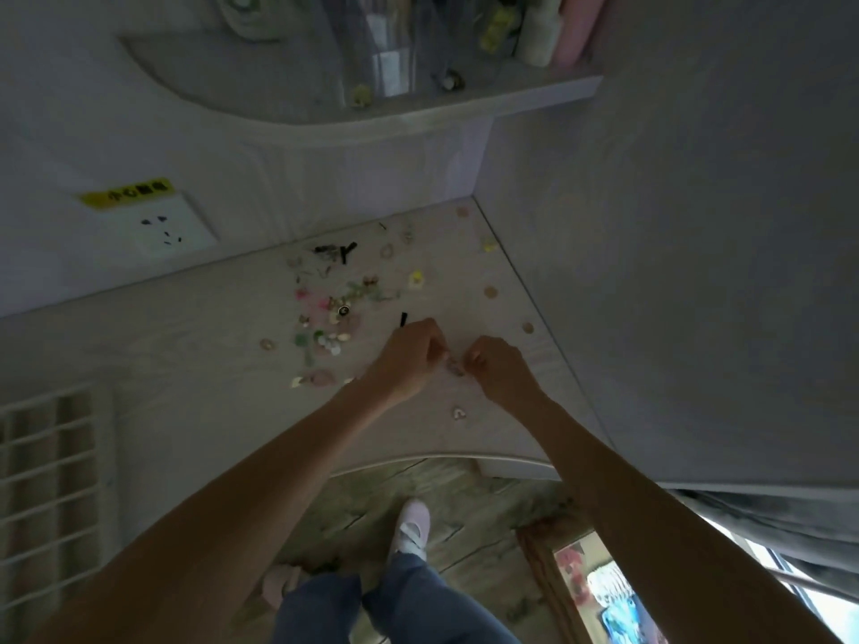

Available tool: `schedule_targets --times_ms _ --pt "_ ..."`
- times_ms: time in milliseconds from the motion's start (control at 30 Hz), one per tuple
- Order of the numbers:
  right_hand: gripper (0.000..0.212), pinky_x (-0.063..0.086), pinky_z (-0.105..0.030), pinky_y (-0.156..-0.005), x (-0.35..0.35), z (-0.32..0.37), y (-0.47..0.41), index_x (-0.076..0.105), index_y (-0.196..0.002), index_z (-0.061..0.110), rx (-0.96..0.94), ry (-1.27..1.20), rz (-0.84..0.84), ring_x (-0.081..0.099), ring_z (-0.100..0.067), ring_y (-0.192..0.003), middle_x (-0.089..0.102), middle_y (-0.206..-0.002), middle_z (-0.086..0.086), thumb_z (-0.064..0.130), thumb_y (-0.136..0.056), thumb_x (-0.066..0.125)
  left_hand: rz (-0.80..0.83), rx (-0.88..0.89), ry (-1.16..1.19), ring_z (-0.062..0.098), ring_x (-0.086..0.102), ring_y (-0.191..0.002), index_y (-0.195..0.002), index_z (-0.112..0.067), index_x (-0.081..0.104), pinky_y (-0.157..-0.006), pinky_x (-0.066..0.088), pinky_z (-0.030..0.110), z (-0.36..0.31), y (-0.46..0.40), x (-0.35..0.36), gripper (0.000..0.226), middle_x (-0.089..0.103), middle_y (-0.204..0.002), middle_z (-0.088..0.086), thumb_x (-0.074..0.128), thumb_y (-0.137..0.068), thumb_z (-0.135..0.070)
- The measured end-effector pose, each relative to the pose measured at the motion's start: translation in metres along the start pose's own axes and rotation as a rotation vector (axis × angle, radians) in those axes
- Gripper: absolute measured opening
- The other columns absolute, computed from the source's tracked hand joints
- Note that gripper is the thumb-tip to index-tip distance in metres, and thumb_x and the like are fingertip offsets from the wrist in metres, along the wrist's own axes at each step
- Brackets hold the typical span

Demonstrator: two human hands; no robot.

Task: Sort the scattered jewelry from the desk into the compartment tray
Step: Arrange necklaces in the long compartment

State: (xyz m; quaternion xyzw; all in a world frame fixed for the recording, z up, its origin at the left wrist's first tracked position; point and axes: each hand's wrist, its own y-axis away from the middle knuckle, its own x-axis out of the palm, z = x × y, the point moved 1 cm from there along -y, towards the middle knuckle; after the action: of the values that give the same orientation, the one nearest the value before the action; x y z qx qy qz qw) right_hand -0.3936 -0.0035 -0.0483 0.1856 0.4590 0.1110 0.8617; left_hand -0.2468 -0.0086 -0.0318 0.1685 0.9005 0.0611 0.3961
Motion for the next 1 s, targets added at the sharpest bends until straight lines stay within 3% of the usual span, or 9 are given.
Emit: schedule_targets --times_ms 100,167,233,367,533,700,833,933,1000 --pt "0.014 0.047 -0.026 -0.069 -0.018 0.005 -0.001 0.057 -0.086 0.015 -0.007 -0.396 0.009 0.061 -0.028 -0.093 0.063 -0.094 -0.01 0.001 -0.087 0.055 -0.073 0.064 0.202 0.01 0.061 -0.079 -0.088 -0.008 0.057 -0.067 0.042 0.01 -0.015 0.007 -0.034 0.005 0.066 -0.088 0.004 0.062 -0.087 -0.009" --pt "0.027 0.048 -0.012 -0.062 -0.029 0.019 0.003 0.057 -0.097 0.015 -0.09 -0.678 0.138 0.061 -0.018 -0.083 0.061 -0.091 -0.008 -0.009 -0.087 0.052 -0.087 0.067 0.293 0.006 0.063 -0.074 -0.084 -0.009 0.057 -0.069 0.046 0.011 -0.025 0.01 -0.054 0.008 0.067 -0.084 0.002 0.065 -0.085 -0.008" --pt "0.03 0.051 -0.011 -0.07 -0.039 0.039 0.008 0.059 -0.109 0.016 -0.133 -0.765 0.238 0.061 -0.007 -0.085 0.063 -0.094 0.0 -0.005 -0.088 0.055 -0.107 0.026 0.373 0.007 0.065 -0.075 -0.082 -0.01 0.059 -0.07 0.049 0.016 -0.031 0.011 -0.071 0.008 0.068 -0.081 0.002 0.067 -0.082 -0.008" --pt "0.007 0.049 -0.014 -0.069 -0.054 0.073 0.01 0.068 -0.085 0.014 -0.204 -0.739 0.217 0.064 -0.004 -0.076 0.068 -0.083 -0.002 0.009 -0.086 0.064 -0.185 -0.094 0.646 0.004 0.066 -0.071 -0.08 -0.012 0.061 -0.074 0.052 0.019 -0.037 0.018 -0.1 0.012 0.068 -0.076 0.0 0.064 -0.081 0.0" --pt "0.014 0.046 -0.009 -0.054 -0.063 0.111 0.01 0.065 -0.074 0.008 -0.302 -0.665 0.217 0.057 0.002 -0.048 0.059 -0.063 -0.005 0.003 -0.087 0.061 -0.336 -0.229 1.1 0.014 0.066 -0.073 -0.081 -0.008 0.06 -0.08 0.053 0.025 -0.031 0.037 -0.139 0.022 0.067 -0.067 0.003 0.045 -0.09 0.005" --pt "0.016 0.055 -0.023 -0.07 -0.058 0.149 0.016 0.065 -0.079 0.012 -0.358 -0.633 0.31 0.051 0.003 -0.05 0.058 -0.057 0.011 0.016 -0.092 0.057 -0.393 -0.251 1.37 0.01 0.044 -0.046 -0.083 -0.005 0.06 -0.054 0.044 0.022 -0.003 0.071 -0.174 0.03 0.044 -0.057 0.001 0.031 -0.088 0.005" --pt "0.02 0.048 -0.015 -0.054 -0.043 0.199 0.025 0.066 -0.075 0.012 -0.447 -0.59 0.362 0.046 -0.001 -0.046 0.052 -0.05 0.009 0.009 -0.092 0.056 -0.467 -0.199 1.449 0.005 0.041 -0.044 -0.087 -0.002 0.061 -0.044 0.039 0.016 0.025 0.102 -0.2 0.03 0.043 -0.057 -0.001 0.033 -0.096 -0.001" --pt "0.014 0.049 -0.012 -0.059 -0.025 0.231 0.033 0.068 -0.081 0.011 -0.452 -0.499 0.517 0.061 -0.003 -0.058 0.065 -0.071 -0.002 0.007 -0.09 0.058 -0.529 -0.11 1.498 0.003 0.046 -0.046 -0.09 -0.001 0.061 -0.044 0.039 0.013 0.043 0.128 -0.222 0.027 0.05 -0.06 -0.001 0.035 -0.097 -0.002" --pt "0.015 0.052 -0.014 -0.073 -0.01 0.255 0.042 0.067 -0.101 0.014 -0.47 -0.416 0.634 0.067 -0.002 -0.074 0.069 -0.088 -0.002 0.011 -0.091 0.057 -0.535 -0.063 1.446 0.003 0.047 -0.048 -0.093 -0.001 0.061 -0.044 0.038 0.012 0.055 0.148 -0.234 0.026 0.052 -0.06 -0.002 0.036 -0.097 -0.002"
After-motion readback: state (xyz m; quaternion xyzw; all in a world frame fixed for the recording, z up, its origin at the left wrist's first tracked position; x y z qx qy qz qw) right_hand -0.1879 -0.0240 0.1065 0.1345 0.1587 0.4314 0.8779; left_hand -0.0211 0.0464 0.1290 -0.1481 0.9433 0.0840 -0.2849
